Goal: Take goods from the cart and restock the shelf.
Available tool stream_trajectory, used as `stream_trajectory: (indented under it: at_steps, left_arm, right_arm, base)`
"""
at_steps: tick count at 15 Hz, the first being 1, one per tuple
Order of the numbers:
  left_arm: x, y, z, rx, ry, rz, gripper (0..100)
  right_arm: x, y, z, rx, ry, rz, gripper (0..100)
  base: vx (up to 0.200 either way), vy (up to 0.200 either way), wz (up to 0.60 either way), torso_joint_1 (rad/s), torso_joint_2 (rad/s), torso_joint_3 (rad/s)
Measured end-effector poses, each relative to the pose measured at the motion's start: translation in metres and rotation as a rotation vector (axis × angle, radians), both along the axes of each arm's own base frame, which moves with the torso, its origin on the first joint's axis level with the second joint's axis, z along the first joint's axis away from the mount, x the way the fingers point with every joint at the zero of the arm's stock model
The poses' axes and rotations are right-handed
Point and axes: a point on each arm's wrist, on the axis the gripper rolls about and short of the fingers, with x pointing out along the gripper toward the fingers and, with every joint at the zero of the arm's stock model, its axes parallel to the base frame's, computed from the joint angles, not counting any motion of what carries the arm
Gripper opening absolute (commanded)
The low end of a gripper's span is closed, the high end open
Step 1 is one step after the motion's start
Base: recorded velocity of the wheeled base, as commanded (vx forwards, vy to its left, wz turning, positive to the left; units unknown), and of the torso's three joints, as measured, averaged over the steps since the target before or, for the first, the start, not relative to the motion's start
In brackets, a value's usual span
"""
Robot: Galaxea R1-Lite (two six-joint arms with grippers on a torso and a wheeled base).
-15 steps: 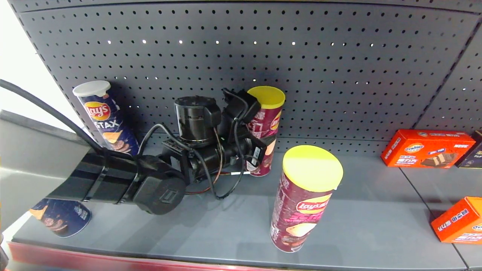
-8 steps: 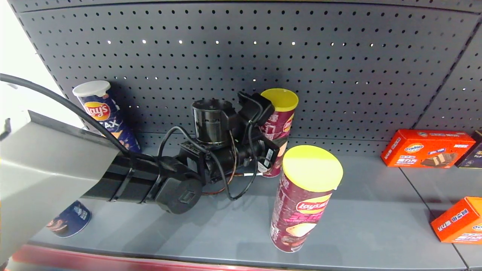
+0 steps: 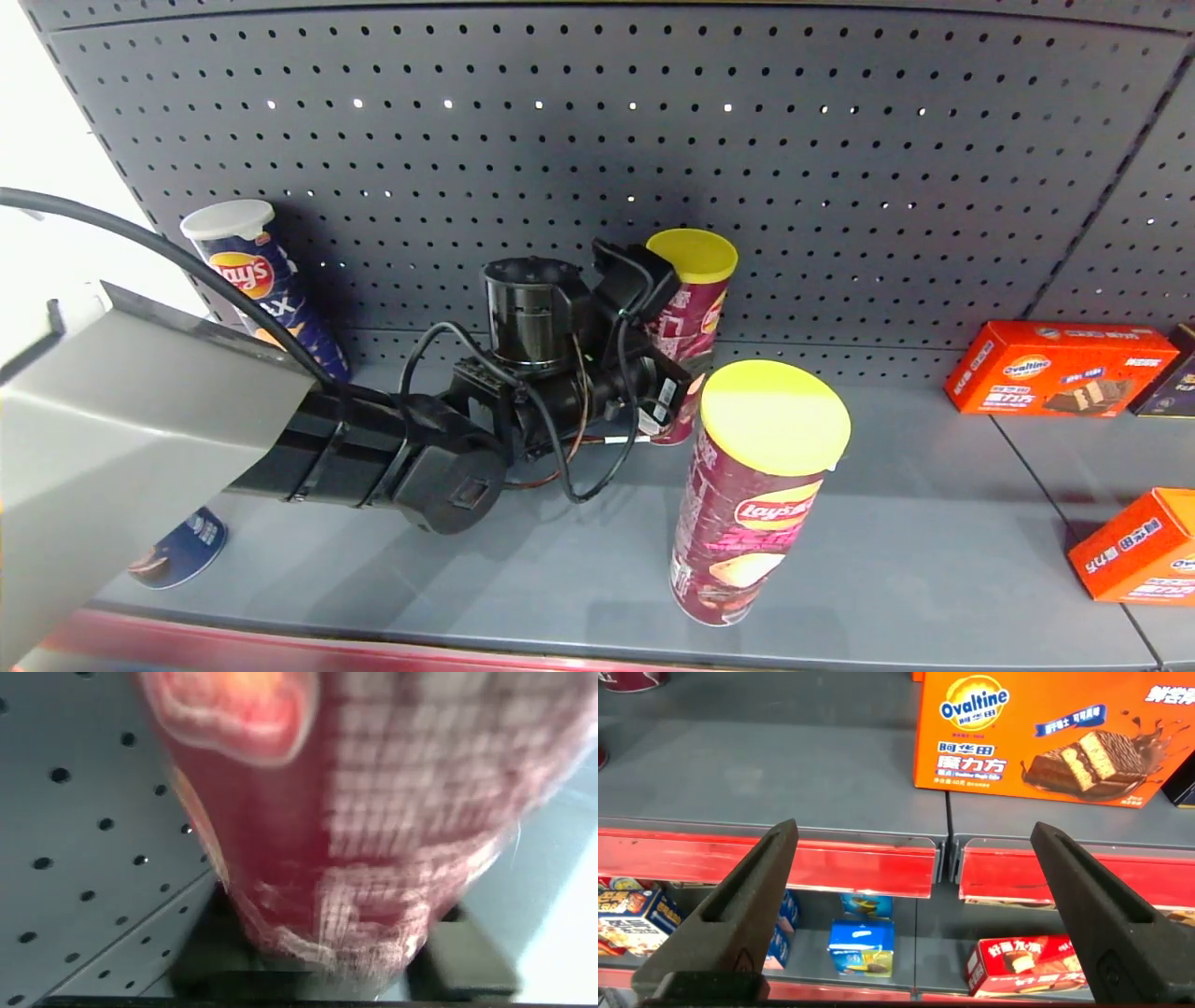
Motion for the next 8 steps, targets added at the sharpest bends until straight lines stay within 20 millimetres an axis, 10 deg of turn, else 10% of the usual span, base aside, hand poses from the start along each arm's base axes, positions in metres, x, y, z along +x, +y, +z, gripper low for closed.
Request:
stream_trajectory:
  at_steps: [8]
  left_arm:
    - [-0.011, 0.011, -0.013, -0.012, -0.017, 0.024, 100]
  right_arm:
    - [0.0, 0.0, 0.0, 0.0, 0.0, 0.0, 100]
  base:
    - [0.0, 0.0, 0.0, 0.0, 0.0, 0.0]
